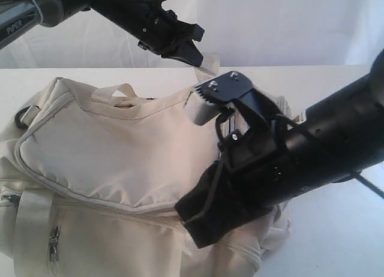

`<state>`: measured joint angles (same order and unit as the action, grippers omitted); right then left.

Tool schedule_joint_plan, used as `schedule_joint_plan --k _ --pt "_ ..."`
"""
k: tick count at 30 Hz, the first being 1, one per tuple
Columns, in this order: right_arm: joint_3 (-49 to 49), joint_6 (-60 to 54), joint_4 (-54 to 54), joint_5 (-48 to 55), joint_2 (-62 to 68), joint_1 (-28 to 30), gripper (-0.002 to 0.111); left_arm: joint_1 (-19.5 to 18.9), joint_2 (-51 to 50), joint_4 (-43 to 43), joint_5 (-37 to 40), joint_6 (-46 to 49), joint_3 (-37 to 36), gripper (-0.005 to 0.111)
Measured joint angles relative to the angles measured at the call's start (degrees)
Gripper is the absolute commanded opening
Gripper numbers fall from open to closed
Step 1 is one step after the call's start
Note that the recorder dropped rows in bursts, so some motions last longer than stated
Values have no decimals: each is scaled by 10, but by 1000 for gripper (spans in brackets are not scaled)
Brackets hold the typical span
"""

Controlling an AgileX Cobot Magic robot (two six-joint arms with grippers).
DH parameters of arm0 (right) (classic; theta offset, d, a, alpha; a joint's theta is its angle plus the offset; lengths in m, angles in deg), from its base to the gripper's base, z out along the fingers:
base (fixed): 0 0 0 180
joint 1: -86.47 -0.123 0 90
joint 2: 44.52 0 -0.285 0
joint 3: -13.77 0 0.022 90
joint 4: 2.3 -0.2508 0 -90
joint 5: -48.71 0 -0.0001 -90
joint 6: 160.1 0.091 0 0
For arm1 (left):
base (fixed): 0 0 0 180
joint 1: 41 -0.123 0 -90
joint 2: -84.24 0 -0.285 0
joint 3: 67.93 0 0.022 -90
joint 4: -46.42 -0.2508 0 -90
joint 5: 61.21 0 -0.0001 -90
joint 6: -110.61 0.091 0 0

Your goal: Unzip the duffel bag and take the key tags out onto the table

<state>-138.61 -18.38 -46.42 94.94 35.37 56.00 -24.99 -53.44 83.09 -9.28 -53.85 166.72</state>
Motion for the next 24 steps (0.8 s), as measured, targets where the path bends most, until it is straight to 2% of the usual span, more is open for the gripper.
schedule_joint_plan --k 6,8,9,10,11,12,13,16,19,20,22,24 --pt "0 -2 -7 -26 45 -31 0 0 0 -3 2 2 0 2" --pt "0 -2 -7 -28 50 -32 6 0 0 -3 4 6 0 19" --pt "0 -2 -8 -28 51 -32 16 0 0 -3 5 7 0 39" --pt "0 -2 -9 -28 51 -33 24 -2 0 -7 4 16 0 50" --pt "0 -2 -12 -23 51 -34 41 -4 0 -8 4 20 0 67" --pt "0 -2 -16 -21 51 -37 48 -6 0 -10 11 29 0 70" --pt "0 -2 -18 -19 51 -38 56 -8 0 -12 14 32 0 71" --pt "-8 23 16 -15 33 -38 57 -11 7 -20 56 43 14 64" --pt "-47 123 156 -14 -28 -38 57 -26 47 -24 130 59 31 63" --pt "-57 179 217 -14 -52 -38 57 -33 63 -27 130 62 34 63" --pt "-67 271 325 -12 -101 -38 57 -44 102 -46 130 56 7 63" --pt "-68 346 402 5 -147 -38 56 -59 158 -56 130 57 -67 58"
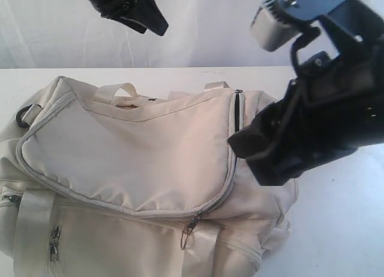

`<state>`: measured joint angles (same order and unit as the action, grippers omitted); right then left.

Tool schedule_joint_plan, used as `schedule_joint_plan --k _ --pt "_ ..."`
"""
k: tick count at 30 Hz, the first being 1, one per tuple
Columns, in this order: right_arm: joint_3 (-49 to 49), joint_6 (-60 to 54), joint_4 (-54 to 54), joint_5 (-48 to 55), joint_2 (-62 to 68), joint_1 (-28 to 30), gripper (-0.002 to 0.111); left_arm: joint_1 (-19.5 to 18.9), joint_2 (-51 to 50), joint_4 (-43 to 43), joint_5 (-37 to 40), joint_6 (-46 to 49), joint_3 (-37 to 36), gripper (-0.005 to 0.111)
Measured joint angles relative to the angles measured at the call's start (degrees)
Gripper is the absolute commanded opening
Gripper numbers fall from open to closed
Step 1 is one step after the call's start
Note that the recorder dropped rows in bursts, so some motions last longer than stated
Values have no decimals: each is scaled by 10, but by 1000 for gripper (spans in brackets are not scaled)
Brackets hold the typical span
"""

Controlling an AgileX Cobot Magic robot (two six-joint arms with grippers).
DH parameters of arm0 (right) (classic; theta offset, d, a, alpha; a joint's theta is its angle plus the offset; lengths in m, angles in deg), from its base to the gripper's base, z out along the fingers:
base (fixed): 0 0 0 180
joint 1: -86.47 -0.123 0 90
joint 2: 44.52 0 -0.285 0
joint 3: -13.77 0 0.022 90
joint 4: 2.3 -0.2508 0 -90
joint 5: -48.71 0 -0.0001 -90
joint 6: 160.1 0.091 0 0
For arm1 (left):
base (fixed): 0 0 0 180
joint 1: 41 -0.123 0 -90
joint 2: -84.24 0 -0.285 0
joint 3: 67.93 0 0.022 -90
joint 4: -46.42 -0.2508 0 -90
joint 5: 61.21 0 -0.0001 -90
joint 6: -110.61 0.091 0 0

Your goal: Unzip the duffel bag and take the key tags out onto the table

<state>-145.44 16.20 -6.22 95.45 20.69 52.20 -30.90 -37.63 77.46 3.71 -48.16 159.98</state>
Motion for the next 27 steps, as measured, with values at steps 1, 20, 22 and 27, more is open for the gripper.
schedule_joint_plan --k 1,20,22,27 --pt "0 10 7 7 -9 0 54 -3 14 -2 0 2 -24 54" --pt "-134 -85 -70 155 102 138 17 -19 722 311 -68 274 -911 48" --pt "-151 -120 -142 188 128 164 18 -19 723 349 -73 332 -946 48" --pt "-167 -156 -233 222 177 191 28 -19 724 409 -135 459 -979 48"
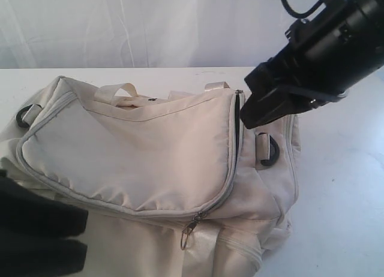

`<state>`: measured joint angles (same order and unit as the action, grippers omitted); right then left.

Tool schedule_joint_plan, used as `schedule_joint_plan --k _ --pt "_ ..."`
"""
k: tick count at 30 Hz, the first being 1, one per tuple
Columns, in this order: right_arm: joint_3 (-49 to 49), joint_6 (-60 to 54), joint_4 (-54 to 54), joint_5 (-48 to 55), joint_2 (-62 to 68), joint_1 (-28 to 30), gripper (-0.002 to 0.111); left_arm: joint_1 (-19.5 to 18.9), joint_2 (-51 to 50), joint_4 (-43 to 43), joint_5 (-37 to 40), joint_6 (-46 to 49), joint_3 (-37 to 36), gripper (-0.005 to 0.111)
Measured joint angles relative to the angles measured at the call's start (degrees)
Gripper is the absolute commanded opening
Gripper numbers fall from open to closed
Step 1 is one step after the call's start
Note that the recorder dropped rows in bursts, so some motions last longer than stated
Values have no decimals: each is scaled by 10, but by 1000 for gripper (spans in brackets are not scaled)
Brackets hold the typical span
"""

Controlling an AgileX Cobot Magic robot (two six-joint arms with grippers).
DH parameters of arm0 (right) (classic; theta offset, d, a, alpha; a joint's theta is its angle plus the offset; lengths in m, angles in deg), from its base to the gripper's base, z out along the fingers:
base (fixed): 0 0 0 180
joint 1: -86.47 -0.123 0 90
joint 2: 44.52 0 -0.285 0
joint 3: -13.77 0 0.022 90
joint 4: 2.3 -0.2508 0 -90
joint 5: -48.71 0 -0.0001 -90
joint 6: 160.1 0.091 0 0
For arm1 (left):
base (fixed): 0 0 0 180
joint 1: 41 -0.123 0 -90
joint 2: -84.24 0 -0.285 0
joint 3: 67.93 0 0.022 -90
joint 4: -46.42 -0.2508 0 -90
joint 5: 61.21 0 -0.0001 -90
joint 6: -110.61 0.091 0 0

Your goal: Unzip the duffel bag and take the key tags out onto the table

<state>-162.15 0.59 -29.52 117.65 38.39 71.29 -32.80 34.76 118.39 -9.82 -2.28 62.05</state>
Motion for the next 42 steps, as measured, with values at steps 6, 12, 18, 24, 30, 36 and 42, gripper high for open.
schedule_joint_plan --k 6,12,18,24,30,36,42 --pt "0 -4 -8 5 36 2 40 19 -42 -81 -90 -37 63 40" --pt "0 -4 -9 -3 57 2 40 83 -148 -312 -92 -185 215 30" --pt "0 15 -9 -10 67 15 52 227 -169 -324 -130 -201 207 13" --pt "0 19 -7 -10 70 26 54 360 -170 -333 -317 -213 97 11" --pt "0 20 -2 -10 71 25 54 425 -171 -337 -458 -214 41 40" --pt "0 20 2 -26 71 25 54 430 -174 -337 -489 -217 30 55" --pt "-3 20 3 -32 71 25 54 430 -215 -308 -504 -220 30 55"
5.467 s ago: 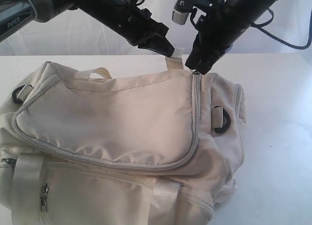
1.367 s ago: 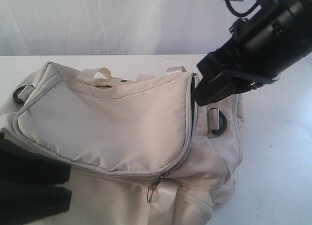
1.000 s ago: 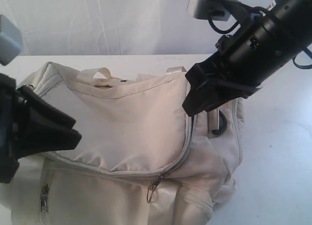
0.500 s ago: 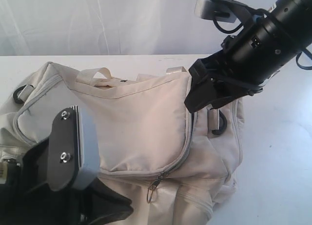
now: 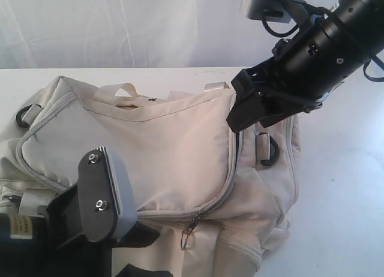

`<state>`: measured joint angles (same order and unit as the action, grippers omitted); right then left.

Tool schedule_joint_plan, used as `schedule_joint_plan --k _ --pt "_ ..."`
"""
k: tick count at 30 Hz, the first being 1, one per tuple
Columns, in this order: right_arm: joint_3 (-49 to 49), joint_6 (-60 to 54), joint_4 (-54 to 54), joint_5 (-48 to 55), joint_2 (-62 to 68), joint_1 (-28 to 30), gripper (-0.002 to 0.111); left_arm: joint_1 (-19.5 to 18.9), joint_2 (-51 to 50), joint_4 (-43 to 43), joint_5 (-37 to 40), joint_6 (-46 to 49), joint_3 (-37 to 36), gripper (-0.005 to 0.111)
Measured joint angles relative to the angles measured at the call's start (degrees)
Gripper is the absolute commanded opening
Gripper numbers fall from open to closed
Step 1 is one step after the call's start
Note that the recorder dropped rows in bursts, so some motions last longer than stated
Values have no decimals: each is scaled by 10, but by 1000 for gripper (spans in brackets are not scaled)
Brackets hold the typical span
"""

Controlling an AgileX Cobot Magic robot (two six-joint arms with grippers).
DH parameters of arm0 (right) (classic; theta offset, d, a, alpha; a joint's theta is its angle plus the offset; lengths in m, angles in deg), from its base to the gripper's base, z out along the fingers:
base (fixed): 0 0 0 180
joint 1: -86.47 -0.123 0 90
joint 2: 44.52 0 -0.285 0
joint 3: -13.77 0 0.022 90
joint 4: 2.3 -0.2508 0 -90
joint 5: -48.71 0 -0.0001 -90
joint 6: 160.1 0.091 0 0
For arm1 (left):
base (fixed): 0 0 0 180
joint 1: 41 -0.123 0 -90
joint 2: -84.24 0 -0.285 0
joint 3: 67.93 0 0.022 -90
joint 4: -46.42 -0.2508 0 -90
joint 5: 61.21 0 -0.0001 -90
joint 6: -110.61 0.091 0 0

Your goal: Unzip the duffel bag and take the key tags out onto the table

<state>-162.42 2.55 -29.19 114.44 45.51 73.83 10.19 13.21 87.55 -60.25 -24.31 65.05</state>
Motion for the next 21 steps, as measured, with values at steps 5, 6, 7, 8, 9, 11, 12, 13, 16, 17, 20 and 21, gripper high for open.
schedule_joint_plan --k 5,6,7,8,9,11,12,13,16,17,20,21 --pt "0 0 0 -7 0 0 54 0 -29 12 -38 -2 0 55" --pt "0 0 0 -8 0 0 54 0 -34 13 -41 -7 0 55" --pt "0 0 0 -9 0 0 54 0 -38 13 -43 -10 0 55" --pt "0 0 0 -10 0 0 54 0 -43 14 -44 -16 1 55" --pt "0 0 0 -13 0 0 54 2 -47 14 -46 -19 2 55" --pt "0 0 0 -17 0 0 54 9 -53 14 -53 -23 3 55" --pt "0 0 1 -18 0 0 54 12 -54 14 -56 -25 5 55" --pt "0 0 3 -19 0 0 54 17 -56 14 -60 -26 6 55" --pt "0 0 8 -21 1 0 54 28 -64 14 -82 -26 9 55" --pt "0 0 8 -23 1 0 54 29 -67 14 -90 -26 10 55" --pt "0 0 9 -23 3 0 54 29 -78 14 -109 -26 10 55" --pt "0 0 10 -23 3 0 54 29 -81 14 -112 -26 12 55"
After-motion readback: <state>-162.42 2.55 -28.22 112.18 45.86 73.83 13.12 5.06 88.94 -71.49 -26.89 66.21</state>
